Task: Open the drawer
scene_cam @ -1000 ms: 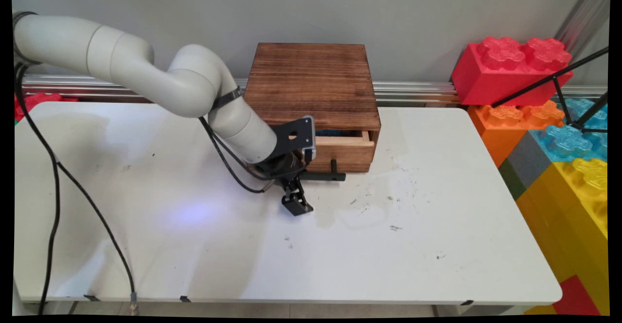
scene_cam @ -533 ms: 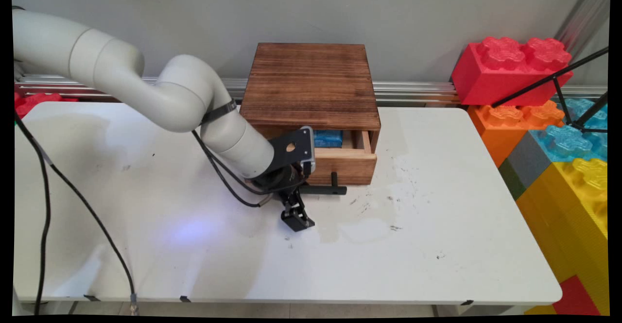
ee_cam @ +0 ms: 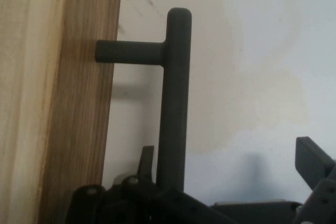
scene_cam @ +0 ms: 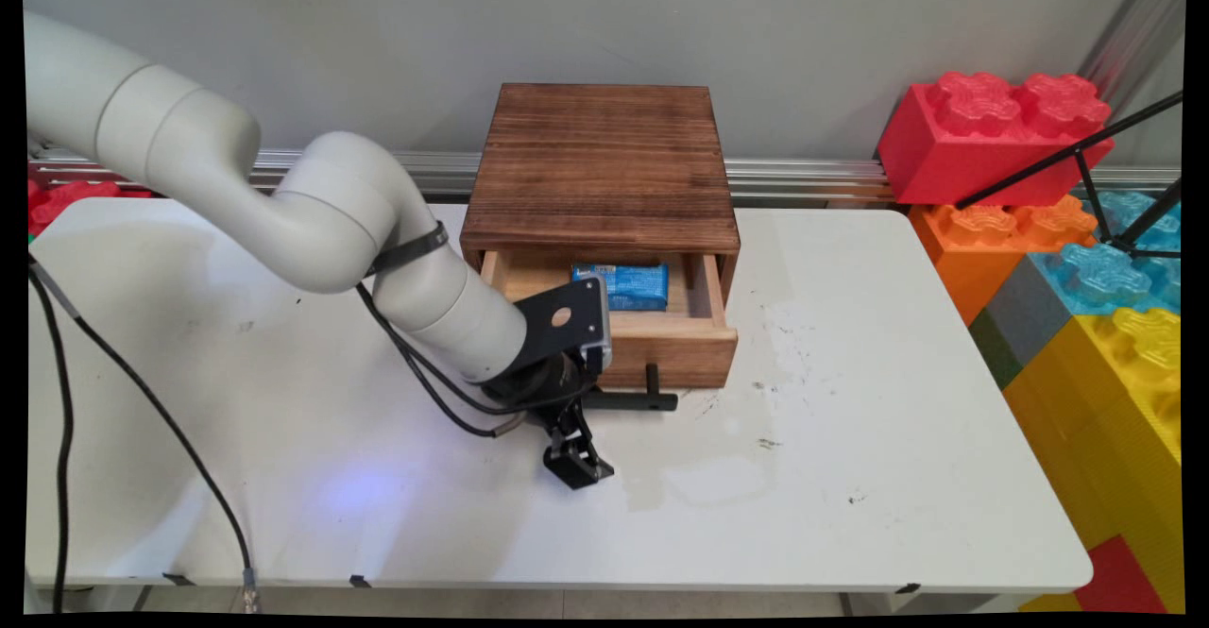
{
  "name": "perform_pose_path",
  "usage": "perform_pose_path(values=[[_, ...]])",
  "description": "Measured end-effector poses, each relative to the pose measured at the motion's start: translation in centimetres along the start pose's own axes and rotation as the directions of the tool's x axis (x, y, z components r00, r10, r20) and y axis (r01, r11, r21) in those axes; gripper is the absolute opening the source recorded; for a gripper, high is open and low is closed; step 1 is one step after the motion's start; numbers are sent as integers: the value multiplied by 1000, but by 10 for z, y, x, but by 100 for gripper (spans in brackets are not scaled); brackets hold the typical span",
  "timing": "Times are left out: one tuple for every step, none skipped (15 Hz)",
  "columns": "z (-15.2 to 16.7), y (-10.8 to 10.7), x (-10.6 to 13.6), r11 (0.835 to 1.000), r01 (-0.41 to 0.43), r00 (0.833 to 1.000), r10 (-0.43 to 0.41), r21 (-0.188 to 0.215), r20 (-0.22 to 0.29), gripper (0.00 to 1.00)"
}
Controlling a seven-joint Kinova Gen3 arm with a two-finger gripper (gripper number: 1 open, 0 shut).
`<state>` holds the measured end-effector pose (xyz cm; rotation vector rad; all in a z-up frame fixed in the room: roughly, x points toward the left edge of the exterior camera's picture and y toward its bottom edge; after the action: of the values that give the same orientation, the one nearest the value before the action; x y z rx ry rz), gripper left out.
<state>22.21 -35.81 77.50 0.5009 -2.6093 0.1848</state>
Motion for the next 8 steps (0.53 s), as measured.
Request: perform_pose_path(values=[[-1,4,0,1000,2,1000,-2,-5,-1,100],[-1,9,0,1000,3,1000,-3,-11,-2,100],[-2,12,0,1000,4,1000,-4,-16,-2,100],[-2,15,0,1000,5,1000,-5,-19,-3,100],[-3,17,0,1000,5,1000,-5,-22,-3,100],[-4,20,0,1000,6,1000,-6,-26,-3,100],[-5,24,-1,999,7,1000,-7,-32,-2,100],[-5,27,-1,999,7,1000,-7,-36,0,100]])
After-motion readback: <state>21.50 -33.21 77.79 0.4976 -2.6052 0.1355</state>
